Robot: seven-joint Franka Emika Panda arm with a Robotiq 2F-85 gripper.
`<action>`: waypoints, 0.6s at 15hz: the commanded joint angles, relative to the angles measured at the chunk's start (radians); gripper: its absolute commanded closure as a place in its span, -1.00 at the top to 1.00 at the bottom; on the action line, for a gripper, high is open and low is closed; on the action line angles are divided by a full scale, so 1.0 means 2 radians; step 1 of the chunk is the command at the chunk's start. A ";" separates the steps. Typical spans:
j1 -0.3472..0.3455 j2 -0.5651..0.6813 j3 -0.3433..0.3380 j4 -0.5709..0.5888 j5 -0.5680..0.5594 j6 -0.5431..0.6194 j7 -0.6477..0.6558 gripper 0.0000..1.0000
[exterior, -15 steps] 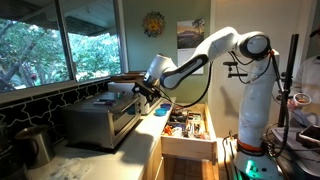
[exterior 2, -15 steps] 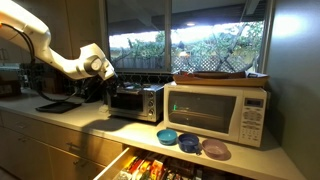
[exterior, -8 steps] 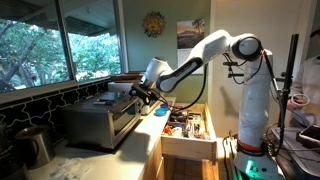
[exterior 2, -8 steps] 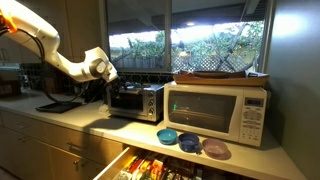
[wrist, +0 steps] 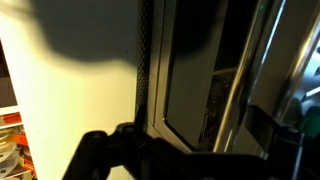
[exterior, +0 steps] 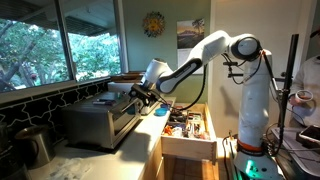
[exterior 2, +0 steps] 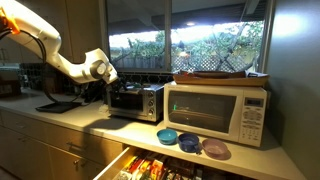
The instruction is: Open the door to the oven
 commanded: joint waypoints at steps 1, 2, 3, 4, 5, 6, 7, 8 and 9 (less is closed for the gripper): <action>0.002 -0.028 0.003 -0.044 0.003 0.017 0.016 1.00; 0.004 -0.033 0.003 -0.051 0.011 0.012 0.012 1.00; 0.005 -0.039 0.003 -0.061 0.025 0.008 0.006 1.00; 0.006 -0.043 0.002 -0.067 0.030 0.007 0.007 1.00; 0.006 -0.049 0.001 -0.075 0.039 0.003 0.005 1.00; 0.006 -0.056 0.001 -0.083 0.045 0.001 0.006 1.00; 0.006 -0.065 0.000 -0.093 0.050 -0.003 0.009 1.00; 0.006 -0.074 0.000 -0.103 0.055 -0.006 0.012 1.00; 0.005 -0.082 0.000 -0.114 0.058 -0.008 0.014 1.00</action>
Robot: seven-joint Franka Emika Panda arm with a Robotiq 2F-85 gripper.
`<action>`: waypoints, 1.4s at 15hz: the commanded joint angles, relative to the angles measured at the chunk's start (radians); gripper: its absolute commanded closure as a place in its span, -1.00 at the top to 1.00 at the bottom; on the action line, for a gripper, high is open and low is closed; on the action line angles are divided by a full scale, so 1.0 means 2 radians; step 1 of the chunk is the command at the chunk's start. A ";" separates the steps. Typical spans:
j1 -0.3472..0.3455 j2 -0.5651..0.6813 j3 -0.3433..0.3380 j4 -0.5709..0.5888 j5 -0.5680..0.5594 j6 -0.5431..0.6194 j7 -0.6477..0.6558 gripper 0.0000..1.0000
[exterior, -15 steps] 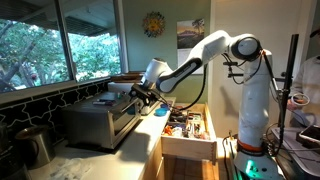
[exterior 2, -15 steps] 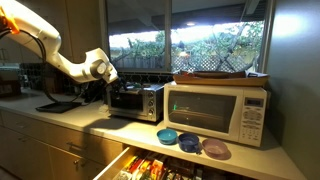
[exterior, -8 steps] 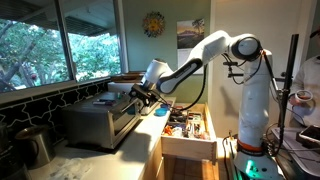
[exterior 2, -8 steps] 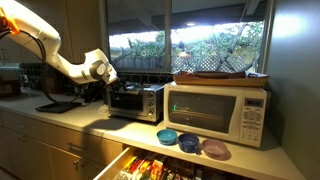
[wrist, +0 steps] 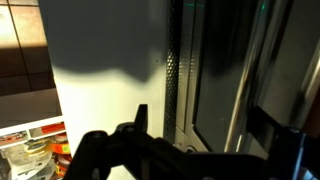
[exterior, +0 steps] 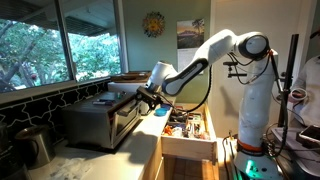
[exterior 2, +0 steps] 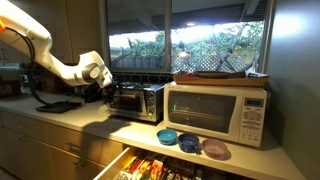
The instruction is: Open the door to the oven
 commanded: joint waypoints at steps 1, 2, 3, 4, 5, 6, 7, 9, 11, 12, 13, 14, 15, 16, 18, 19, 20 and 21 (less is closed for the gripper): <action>0.002 -0.046 -0.002 -0.056 0.020 -0.014 0.013 1.00; 0.001 -0.053 -0.001 -0.067 0.024 -0.015 0.017 1.00; 0.001 -0.061 -0.001 -0.075 0.028 -0.017 0.021 1.00; 0.013 -0.067 -0.013 -0.084 0.027 -0.019 0.028 1.00; 0.012 -0.073 -0.011 -0.092 0.028 -0.021 0.033 1.00; 0.012 -0.079 -0.011 -0.101 0.030 -0.024 0.040 1.00; 0.013 -0.084 -0.011 -0.109 0.034 -0.027 0.044 1.00; 0.013 -0.094 -0.010 -0.123 0.040 -0.035 0.056 1.00; 0.019 -0.101 -0.013 -0.136 0.059 -0.046 0.058 1.00; 0.023 -0.104 -0.015 -0.141 0.072 -0.055 0.056 1.00; 0.027 -0.106 -0.018 -0.145 0.084 -0.061 0.054 1.00; 0.029 -0.108 -0.019 -0.150 0.093 -0.068 0.055 1.00; 0.030 -0.110 -0.020 -0.154 0.101 -0.073 0.055 1.00; 0.034 -0.109 -0.024 -0.156 0.114 -0.078 0.051 1.00; 0.038 -0.112 -0.029 -0.159 0.133 -0.096 0.049 1.00; 0.039 -0.117 -0.031 -0.160 0.139 -0.101 0.050 1.00; 0.042 -0.129 -0.035 -0.157 0.149 -0.109 0.046 1.00; 0.048 -0.144 -0.041 -0.152 0.163 -0.124 0.037 1.00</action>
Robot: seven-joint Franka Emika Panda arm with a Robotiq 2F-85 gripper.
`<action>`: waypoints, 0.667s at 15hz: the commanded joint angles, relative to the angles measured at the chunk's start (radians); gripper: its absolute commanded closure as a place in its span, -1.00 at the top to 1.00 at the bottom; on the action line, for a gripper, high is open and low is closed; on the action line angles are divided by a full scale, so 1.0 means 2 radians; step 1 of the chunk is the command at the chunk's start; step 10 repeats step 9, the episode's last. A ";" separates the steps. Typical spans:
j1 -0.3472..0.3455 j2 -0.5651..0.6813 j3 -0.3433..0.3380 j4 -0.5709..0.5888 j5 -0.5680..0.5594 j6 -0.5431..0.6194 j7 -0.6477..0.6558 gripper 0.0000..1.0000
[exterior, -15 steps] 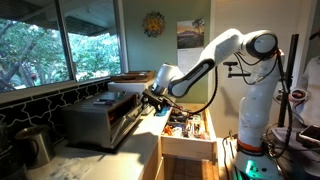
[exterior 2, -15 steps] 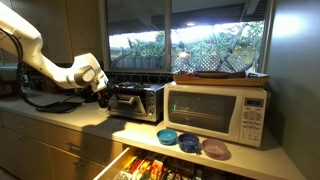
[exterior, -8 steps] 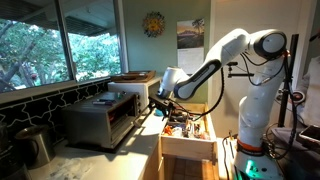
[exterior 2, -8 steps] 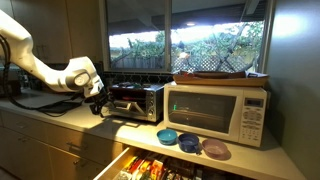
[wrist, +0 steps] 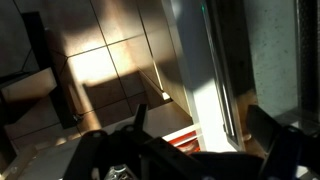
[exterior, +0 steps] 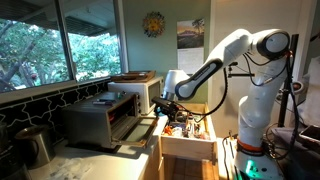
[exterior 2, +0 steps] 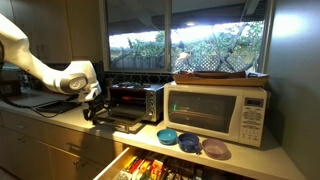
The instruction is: Open the door to the oven
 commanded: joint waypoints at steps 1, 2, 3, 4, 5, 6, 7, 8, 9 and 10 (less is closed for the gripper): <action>0.027 -0.068 -0.026 -0.001 0.046 -0.063 -0.030 1.00; 0.036 -0.089 -0.036 0.004 0.055 -0.094 -0.057 1.00; 0.039 -0.109 -0.041 0.009 0.058 -0.121 -0.076 1.00; 0.046 -0.129 -0.048 0.016 0.061 -0.153 -0.109 1.00; 0.053 -0.147 -0.054 0.021 0.065 -0.171 -0.143 1.00; 0.056 -0.163 -0.056 0.025 0.069 -0.178 -0.167 1.00; 0.061 -0.170 -0.061 0.031 0.083 -0.176 -0.193 1.00; 0.033 -0.141 -0.036 0.035 0.068 -0.164 -0.152 1.00; 0.033 -0.150 -0.037 0.037 0.071 -0.165 -0.159 1.00; 0.033 -0.150 -0.037 0.037 0.071 -0.165 -0.159 1.00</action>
